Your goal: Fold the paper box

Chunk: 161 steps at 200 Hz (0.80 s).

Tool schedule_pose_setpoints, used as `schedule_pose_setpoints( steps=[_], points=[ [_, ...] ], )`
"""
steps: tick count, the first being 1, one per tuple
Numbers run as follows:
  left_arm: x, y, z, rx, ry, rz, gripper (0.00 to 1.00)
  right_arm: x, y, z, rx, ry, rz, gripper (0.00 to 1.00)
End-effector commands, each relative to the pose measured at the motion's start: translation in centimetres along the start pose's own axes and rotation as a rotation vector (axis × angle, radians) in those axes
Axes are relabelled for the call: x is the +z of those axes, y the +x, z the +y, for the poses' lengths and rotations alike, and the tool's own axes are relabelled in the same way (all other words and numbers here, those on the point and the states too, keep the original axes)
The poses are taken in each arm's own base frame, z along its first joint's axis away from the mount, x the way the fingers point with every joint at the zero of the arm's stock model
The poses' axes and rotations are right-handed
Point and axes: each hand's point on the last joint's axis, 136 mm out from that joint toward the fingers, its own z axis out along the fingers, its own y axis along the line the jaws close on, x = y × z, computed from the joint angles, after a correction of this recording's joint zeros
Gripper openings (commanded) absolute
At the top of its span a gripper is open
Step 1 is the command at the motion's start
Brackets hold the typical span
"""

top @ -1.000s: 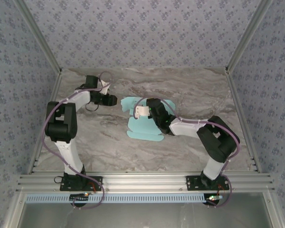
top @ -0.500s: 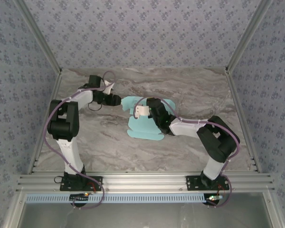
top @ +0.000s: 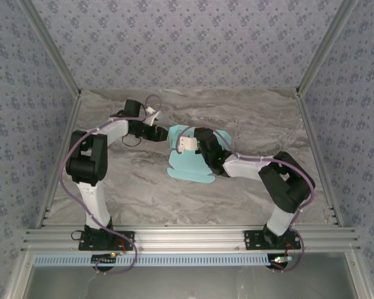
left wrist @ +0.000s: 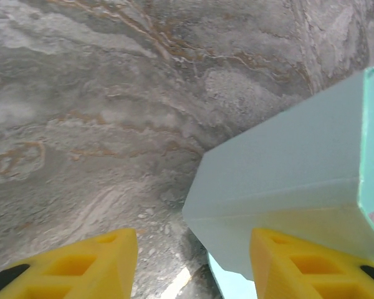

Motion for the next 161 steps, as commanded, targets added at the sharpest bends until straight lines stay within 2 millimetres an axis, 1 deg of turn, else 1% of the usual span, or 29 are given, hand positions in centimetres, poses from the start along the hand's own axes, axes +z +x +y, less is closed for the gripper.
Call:
schedule_pose_setpoints(
  steps=[1, 44, 76, 105, 161],
  points=[
    [-0.1, -0.2, -1.9, 0.062, 0.069, -0.011, 0.51, -0.3, 0.4, -0.1, 0.038, -0.006, -0.001, 0.0],
    [0.3, -0.1, -3.5, 0.119, 0.112, -0.004, 0.5, -0.3, 1.0, -0.1, 0.056, -0.021, -0.004, 0.0],
    [0.5, 0.0, -4.0, 0.143, 0.123, -0.003, 0.5, -0.4, 1.1, -0.1, 0.078, -0.038, -0.018, 0.0],
    [0.7, 0.0, -4.9, 0.178, 0.143, -0.006, 0.5, -0.4, 1.3, -0.2, 0.088, -0.044, -0.024, 0.0],
    [1.2, -0.4, -5.5, 0.22, 0.141, -0.035, 0.5, -0.5, 1.6, 0.3, 0.069, -0.063, -0.035, 0.0]
  ],
)
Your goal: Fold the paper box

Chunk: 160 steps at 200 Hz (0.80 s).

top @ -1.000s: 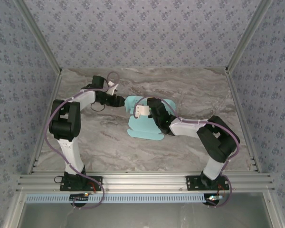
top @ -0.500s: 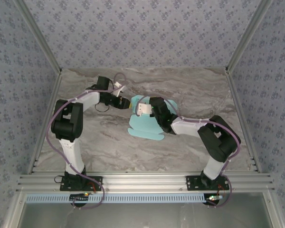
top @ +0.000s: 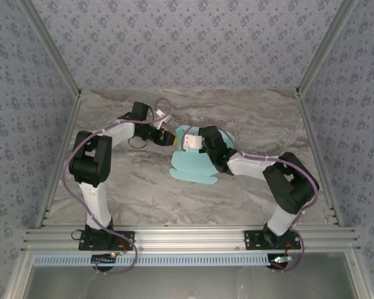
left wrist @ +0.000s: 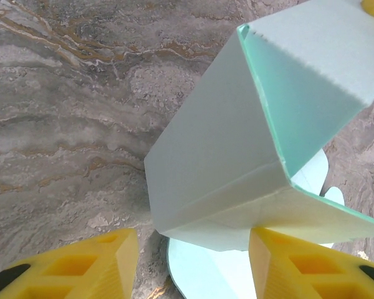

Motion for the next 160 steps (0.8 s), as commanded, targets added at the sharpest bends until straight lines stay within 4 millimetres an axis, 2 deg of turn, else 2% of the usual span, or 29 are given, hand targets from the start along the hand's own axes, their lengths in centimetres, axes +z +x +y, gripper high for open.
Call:
schedule_pose_setpoints(
  steps=[1, 62, 160],
  points=[
    [-0.6, -1.4, -2.0, 0.087, 0.033, -0.052, 0.5, -0.6, 0.1, -0.1, 0.012, -0.008, -0.018, 0.0],
    [0.1, -1.9, -2.8, 0.135, 0.052, -0.094, 0.5, -0.7, 0.1, -0.1, 0.014, -0.026, -0.024, 0.0],
    [-0.2, -1.0, -5.6, 0.151, 0.231, -0.06, 0.51, -0.9, 0.9, -0.6, 0.036, -0.059, -0.022, 0.0]
  ],
)
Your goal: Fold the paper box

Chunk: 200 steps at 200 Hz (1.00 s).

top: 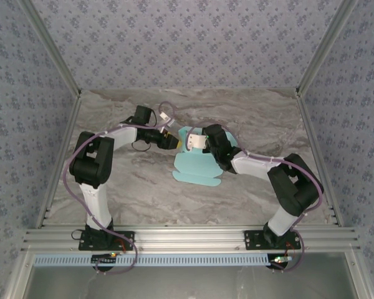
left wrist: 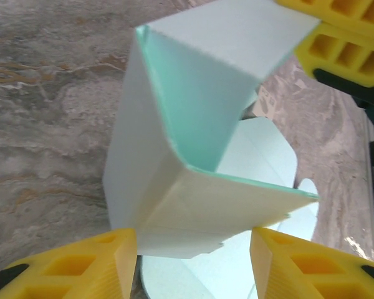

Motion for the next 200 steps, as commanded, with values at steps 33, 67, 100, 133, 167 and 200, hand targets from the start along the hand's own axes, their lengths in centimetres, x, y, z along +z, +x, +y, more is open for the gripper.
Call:
schedule_pose_setpoints(
  steps=[33, 67, 100, 133, 167, 200],
  points=[
    [-0.8, -1.3, -3.3, 0.063, 0.132, 0.016, 0.51, -0.5, -0.1, -1.1, 0.03, -0.007, -0.014, 0.0],
    [-1.1, -1.6, -3.2, 0.07, 0.126, 0.006, 0.52, -0.6, 0.2, -1.3, 0.037, -0.009, -0.013, 0.0],
    [-2.4, -1.7, -1.7, 0.036, 0.044, 0.003, 0.53, -0.9, 0.3, -1.4, 0.036, -0.012, -0.019, 0.0],
    [-5.5, -2.4, -0.3, 0.013, -0.038, -0.052, 0.54, -1.0, 0.2, -1.5, 0.037, -0.016, -0.028, 0.0],
    [-7.6, -3.0, 2.4, -0.077, -0.095, -0.106, 0.55, -1.0, 0.1, -1.7, 0.036, -0.015, -0.028, 0.0],
    [-8.1, -3.0, 6.9, -0.208, -0.246, -0.103, 0.54, -1.0, 0.0, -1.8, 0.036, -0.014, -0.029, 0.0]
  ],
)
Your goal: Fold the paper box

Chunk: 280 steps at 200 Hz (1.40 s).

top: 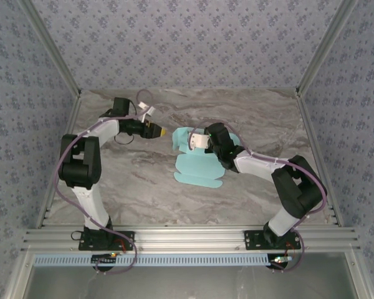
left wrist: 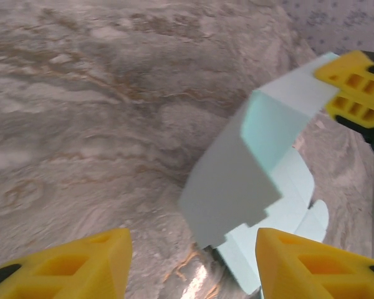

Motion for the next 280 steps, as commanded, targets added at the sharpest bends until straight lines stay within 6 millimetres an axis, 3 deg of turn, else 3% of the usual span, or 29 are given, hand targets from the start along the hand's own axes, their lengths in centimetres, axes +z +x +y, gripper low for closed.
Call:
schedule_pose_setpoints(
  steps=[1, 19, 43, 111, 141, 228, 280],
  points=[
    [0.3, -1.0, 2.7, -0.084, -0.107, -0.001, 0.54, -0.6, -0.7, -1.7, 0.016, 0.022, -0.023, 0.0],
    [1.2, -0.8, 3.1, -0.111, -0.089, 0.027, 0.54, -0.6, -0.8, -1.7, 0.017, 0.022, -0.023, 0.0],
    [3.0, -0.1, 2.2, -0.059, -0.051, 0.084, 0.54, -0.6, -0.8, -1.8, 0.016, 0.022, -0.02, 0.0],
    [6.7, 0.8, -4.1, 0.116, 0.188, 0.15, 0.55, -0.5, -0.9, -1.6, 0.014, 0.024, -0.019, 0.0],
    [7.4, 1.4, -5.6, 0.136, 0.263, 0.166, 0.55, -0.3, -1.1, -1.8, -0.009, 0.05, -0.024, 0.0],
    [7.8, 1.6, -6.7, 0.172, 0.306, 0.122, 0.55, -0.2, -1.3, -1.8, -0.019, 0.048, -0.037, 0.0],
    [7.9, 0.5, -6.5, 0.196, 0.274, 0.053, 0.54, -0.7, -1.4, -1.4, -0.002, 0.022, -0.069, 0.0]
  ],
)
